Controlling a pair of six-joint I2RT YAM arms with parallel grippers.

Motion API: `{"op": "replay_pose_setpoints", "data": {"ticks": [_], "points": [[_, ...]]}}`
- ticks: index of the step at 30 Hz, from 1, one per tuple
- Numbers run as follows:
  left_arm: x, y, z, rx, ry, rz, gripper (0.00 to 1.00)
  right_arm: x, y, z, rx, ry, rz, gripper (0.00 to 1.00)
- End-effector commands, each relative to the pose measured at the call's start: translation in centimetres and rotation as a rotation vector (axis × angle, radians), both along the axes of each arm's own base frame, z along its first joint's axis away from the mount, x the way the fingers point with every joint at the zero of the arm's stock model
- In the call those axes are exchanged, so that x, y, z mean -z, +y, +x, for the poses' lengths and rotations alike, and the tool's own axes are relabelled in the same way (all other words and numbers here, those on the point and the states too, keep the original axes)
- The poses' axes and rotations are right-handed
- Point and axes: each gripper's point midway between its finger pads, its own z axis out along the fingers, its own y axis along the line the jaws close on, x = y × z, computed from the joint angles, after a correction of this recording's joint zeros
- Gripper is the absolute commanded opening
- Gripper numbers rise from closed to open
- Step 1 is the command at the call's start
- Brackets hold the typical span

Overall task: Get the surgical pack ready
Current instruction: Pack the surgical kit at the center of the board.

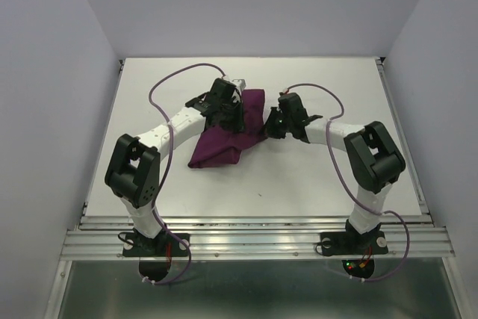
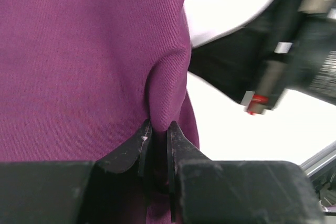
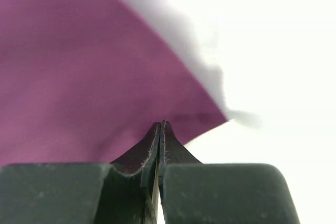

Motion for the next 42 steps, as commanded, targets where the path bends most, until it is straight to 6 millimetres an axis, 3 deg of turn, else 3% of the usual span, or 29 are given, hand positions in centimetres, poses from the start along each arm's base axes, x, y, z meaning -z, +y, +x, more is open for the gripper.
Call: {"op": "replay_pose_setpoints", "data": {"ticks": [1, 5, 10, 15, 18, 22, 30, 37, 42], "points": [[-5.5, -0.8, 1.2, 0.011, -0.147, -0.115, 0.00, -4.4, -0.9, 0.6, 0.028, -0.107, -0.003, 0.01], [-5.4, -1.0, 1.3, 0.016, -0.144, -0.120, 0.00, -6.0, -0.2, 0.3, 0.005, -0.116, 0.044, 0.01], [-5.2, -1.0, 1.3, 0.019, -0.139, -0.116, 0.00, -6.7, 3.4, -0.8, -0.084, -0.115, 0.080, 0.01], [-5.3, -1.1, 1.4, 0.017, -0.142, -0.118, 0.00, -6.4, 7.2, -4.2, -0.189, -0.085, 0.114, 0.01], [-5.1, -1.1, 1.5, 0.018, -0.140, -0.115, 0.00, -6.4, 8.1, -5.8, -0.227, -0.085, 0.116, 0.01], [-5.2, -1.2, 1.7, 0.020, -0.143, -0.117, 0.00, -6.2, 7.0, -6.8, -0.226, -0.090, 0.065, 0.01], [-5.1, -1.3, 1.7, 0.019, -0.141, -0.117, 0.00, -9.4, 5.5, -5.8, -0.160, -0.185, 0.034, 0.01], [-5.0, -1.1, 1.6, 0.018, -0.138, -0.115, 0.00, -9.6, 6.6, -5.9, -0.184, -0.167, 0.080, 0.01], [-4.9, -1.2, 1.5, 0.020, -0.139, -0.117, 0.00, -8.6, 8.6, -8.4, -0.297, -0.120, 0.120, 0.01]]}}
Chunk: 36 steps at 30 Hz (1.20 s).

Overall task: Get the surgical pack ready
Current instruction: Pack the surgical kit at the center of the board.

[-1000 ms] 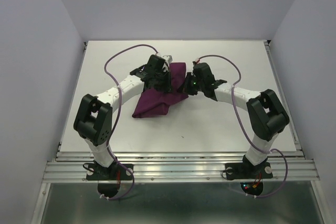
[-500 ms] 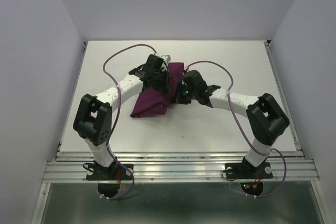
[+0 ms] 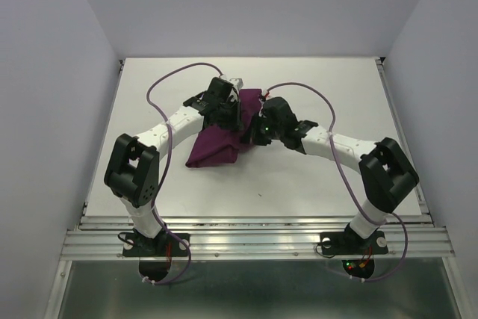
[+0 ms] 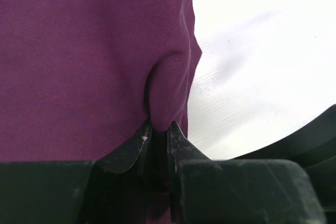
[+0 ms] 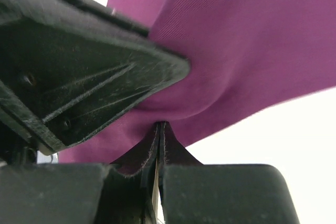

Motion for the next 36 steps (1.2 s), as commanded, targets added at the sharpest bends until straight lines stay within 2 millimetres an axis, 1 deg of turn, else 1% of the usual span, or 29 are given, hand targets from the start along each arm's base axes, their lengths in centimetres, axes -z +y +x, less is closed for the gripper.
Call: {"op": "replay_pose_setpoints", "data": {"ticks": [1, 3, 4, 6, 8, 9, 11, 12, 15, 16, 17, 19, 20, 22, 23, 24, 25, 31, 32, 34, 35, 36], "points": [[-5.0, -1.8, 1.3, 0.030, -0.142, -0.121, 0.00, -0.9, 3.0, -2.2, -0.123, -0.006, 0.063, 0.01], [-5.1, -1.8, 1.4, 0.026, -0.143, -0.122, 0.00, -0.7, 2.7, -2.3, -0.130, -0.024, 0.047, 0.01], [-5.1, -1.9, 1.3, 0.029, -0.145, -0.122, 0.00, -0.1, 2.1, -2.4, -0.122, -0.018, 0.012, 0.01], [-5.3, -1.9, 1.3, 0.028, -0.148, -0.125, 0.00, 0.9, -0.2, -1.1, -0.025, -0.043, -0.073, 0.01], [-5.4, -1.8, 1.4, 0.026, -0.153, -0.125, 0.00, 1.0, -2.5, -0.1, 0.045, -0.033, -0.086, 0.01], [-5.4, -1.7, 1.3, 0.026, -0.150, -0.123, 0.00, 1.2, -4.6, 1.3, 0.106, -0.019, -0.082, 0.01], [-5.6, -1.7, 1.4, 0.027, -0.155, -0.122, 0.00, 1.6, -6.5, 2.0, 0.158, -0.005, -0.087, 0.01], [-5.4, -1.7, 1.3, 0.027, -0.154, -0.119, 0.00, 1.8, -7.6, 2.8, 0.191, -0.004, -0.092, 0.01], [-5.5, -1.7, 1.3, 0.028, -0.154, -0.121, 0.00, 3.2, -8.4, 4.2, 0.218, 0.027, -0.111, 0.01], [-5.5, -1.6, 1.3, 0.028, -0.154, -0.121, 0.00, 3.1, -8.3, 4.9, 0.225, 0.028, -0.103, 0.01], [-5.6, -1.7, 1.3, 0.027, -0.155, -0.122, 0.00, 4.2, -8.2, 5.3, 0.224, 0.048, -0.117, 0.01], [-5.7, -1.6, 1.2, 0.026, -0.158, -0.126, 0.00, 4.7, -7.7, 6.0, 0.222, 0.055, -0.121, 0.01], [-5.9, -1.6, 1.2, 0.029, -0.161, -0.130, 0.00, 5.1, -7.1, 6.8, 0.221, 0.058, -0.114, 0.01], [-5.8, -1.5, 1.2, 0.026, -0.160, -0.128, 0.00, 5.3, -6.4, 7.6, 0.214, 0.058, -0.095, 0.01], [-5.9, -1.5, 1.1, 0.025, -0.161, -0.129, 0.00, 4.9, -5.6, 8.0, 0.194, 0.051, -0.061, 0.01], [-6.0, -1.5, 1.1, 0.025, -0.163, -0.131, 0.00, 5.3, -5.0, 8.5, 0.185, 0.055, -0.048, 0.01], [-6.0, -1.5, 1.1, 0.025, -0.163, -0.131, 0.00, 4.7, -4.0, 9.0, 0.167, 0.041, 0.000, 0.01], [-6.1, -1.5, 1.0, 0.024, -0.170, -0.137, 0.00, 4.7, -1.6, 10.4, 0.123, 0.035, 0.097, 0.01], [-6.2, -1.5, 1.0, 0.026, -0.168, -0.142, 0.00, 4.8, -0.9, 10.1, 0.097, 0.041, 0.107, 0.01], [-6.1, -1.6, 1.0, 0.028, -0.166, -0.143, 0.00, 4.8, 0.0, 10.2, 0.074, 0.046, 0.118, 0.01], [-6.1, -1.7, 1.1, 0.027, -0.166, -0.144, 0.00, 4.8, 0.5, 10.7, 0.064, 0.042, 0.129, 0.01], [-6.2, -1.7, 1.1, 0.027, -0.168, -0.147, 0.00, 4.8, 1.1, 10.5, 0.050, 0.043, 0.134, 0.01]]}}
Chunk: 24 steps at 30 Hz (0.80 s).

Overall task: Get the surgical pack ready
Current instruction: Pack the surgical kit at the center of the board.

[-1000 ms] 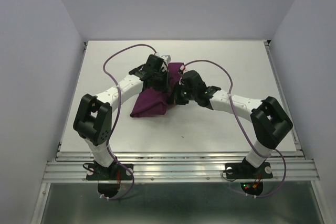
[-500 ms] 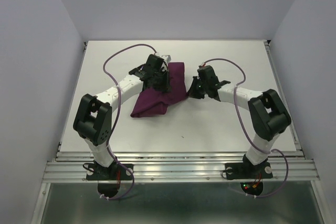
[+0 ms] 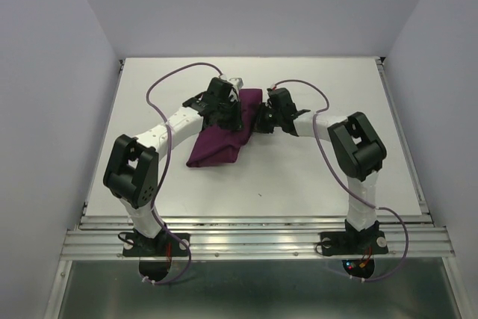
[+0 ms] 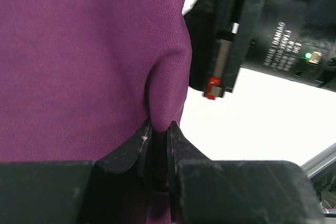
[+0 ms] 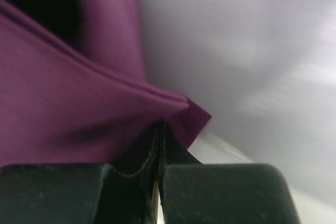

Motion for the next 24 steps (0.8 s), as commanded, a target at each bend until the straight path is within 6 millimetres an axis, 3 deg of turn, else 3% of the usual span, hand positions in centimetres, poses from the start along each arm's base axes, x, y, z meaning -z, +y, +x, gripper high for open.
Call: {"op": "replay_pose_setpoints", "data": {"ticks": [1, 6, 8, 16, 24], "points": [[-6.1, -1.7, 1.1, 0.024, -0.159, -0.139, 0.00, -3.0, 3.8, 1.4, -0.074, -0.084, 0.116, 0.01], [-6.6, -1.7, 1.3, 0.018, -0.169, -0.148, 0.00, -3.9, 7.4, 0.3, -0.185, -0.074, 0.215, 0.01], [-6.9, -1.6, 1.5, 0.011, -0.177, -0.149, 0.00, -4.4, 7.8, 0.0, -0.213, -0.084, 0.252, 0.01], [-6.9, -1.2, 1.9, -0.001, -0.187, -0.138, 0.00, -5.2, 7.4, -1.8, -0.236, -0.117, 0.324, 0.01], [-6.5, -1.2, 2.2, -0.005, -0.186, -0.137, 0.00, -5.3, 7.8, -2.3, -0.243, -0.099, 0.388, 0.01]]}}
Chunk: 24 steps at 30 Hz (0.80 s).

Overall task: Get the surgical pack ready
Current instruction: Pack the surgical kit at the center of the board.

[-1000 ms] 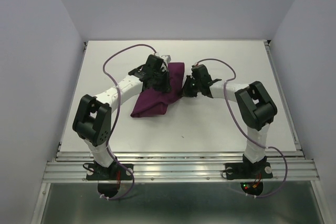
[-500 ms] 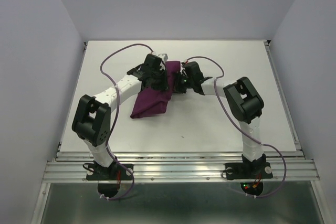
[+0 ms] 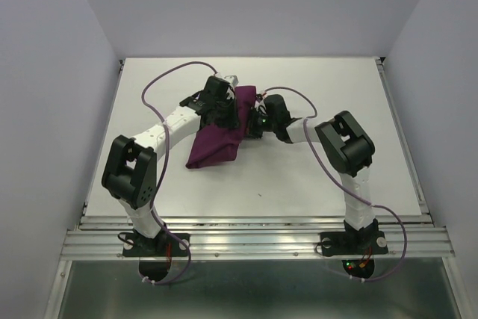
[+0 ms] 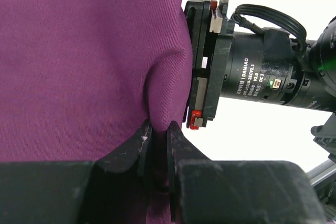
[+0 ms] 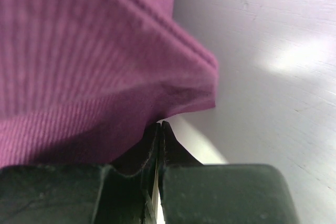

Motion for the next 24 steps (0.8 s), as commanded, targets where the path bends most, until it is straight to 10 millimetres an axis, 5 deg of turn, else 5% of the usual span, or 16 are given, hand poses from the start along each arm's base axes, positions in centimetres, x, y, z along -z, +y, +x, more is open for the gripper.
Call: {"op": "replay_pose_setpoints", "data": {"ticks": [1, 7, 14, 24], "points": [[-6.3, -2.2, 1.4, 0.050, -0.184, -0.137, 0.00, -5.2, 2.4, -0.4, -0.070, -0.117, 0.154, 0.01], [-6.3, -1.7, 1.4, 0.039, -0.187, -0.127, 0.00, -4.0, 1.2, 0.7, 0.011, -0.114, 0.046, 0.01], [-6.1, -1.1, 1.5, 0.027, -0.187, -0.122, 0.00, -0.8, -3.4, 1.0, 0.179, -0.056, -0.240, 0.01], [-6.1, -1.0, 1.6, 0.031, -0.188, -0.125, 0.00, -1.7, -7.8, 0.6, 0.284, -0.081, -0.352, 0.01]]}}
